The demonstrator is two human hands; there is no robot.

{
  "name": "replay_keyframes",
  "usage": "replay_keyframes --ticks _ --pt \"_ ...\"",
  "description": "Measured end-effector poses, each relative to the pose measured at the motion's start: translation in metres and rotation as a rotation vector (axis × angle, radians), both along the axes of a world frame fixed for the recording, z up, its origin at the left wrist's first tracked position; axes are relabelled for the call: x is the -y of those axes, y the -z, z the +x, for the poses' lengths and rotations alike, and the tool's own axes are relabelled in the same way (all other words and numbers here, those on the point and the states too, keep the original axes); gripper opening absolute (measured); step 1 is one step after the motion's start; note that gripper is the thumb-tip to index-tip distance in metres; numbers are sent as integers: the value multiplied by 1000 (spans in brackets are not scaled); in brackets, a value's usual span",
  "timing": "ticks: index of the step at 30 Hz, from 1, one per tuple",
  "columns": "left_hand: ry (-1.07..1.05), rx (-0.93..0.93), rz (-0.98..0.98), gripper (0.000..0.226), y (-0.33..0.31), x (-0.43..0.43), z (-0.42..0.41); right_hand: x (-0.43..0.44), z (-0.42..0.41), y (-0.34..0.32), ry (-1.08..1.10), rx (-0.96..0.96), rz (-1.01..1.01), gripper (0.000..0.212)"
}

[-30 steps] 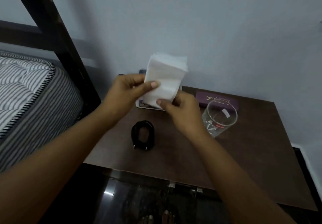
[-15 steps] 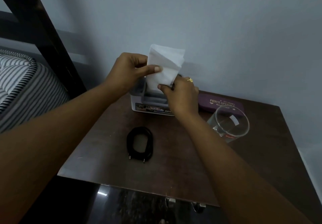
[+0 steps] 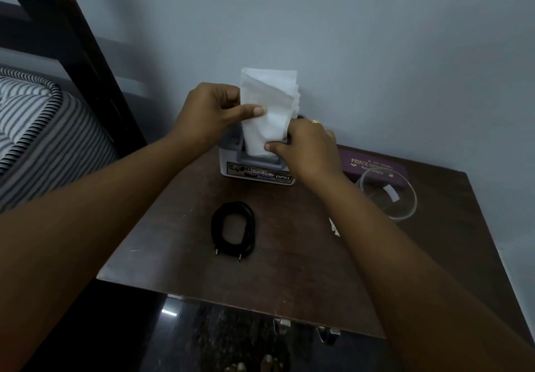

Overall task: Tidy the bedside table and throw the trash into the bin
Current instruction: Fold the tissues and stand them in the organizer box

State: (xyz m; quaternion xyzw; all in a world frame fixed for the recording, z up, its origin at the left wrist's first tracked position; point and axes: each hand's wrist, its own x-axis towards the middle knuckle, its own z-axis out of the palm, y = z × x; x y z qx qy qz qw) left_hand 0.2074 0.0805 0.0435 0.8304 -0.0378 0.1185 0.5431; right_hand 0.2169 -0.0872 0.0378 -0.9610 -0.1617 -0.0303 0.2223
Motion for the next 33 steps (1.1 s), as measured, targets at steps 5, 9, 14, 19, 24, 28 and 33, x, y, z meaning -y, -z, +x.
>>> replay_keyframes --ticks 5,9,14,19,24,28,33 --pt "-28 -4 29 45 3 -2 -4 -4 -5 -2 -32 31 -118 32" --pt "-49 -7 93 32 3 0 -5 -3 -7 -4 -18 17 -125 38" --pt "-81 -18 218 32 -4 4 -6 1 -9 -2 -5 39 -47 27" --pt "-101 -53 307 31 6 4 -9 -2 -13 5 31 18 -5 29" --pt "-105 -5 414 28 5 2 -8 -1 -13 0 96 -51 266 28" --pt "-87 27 534 22 7 5 -5 -3 -12 13 76 -31 225 28" --pt "-127 64 579 39 8 4 -7 4 -10 11 77 65 187 28"
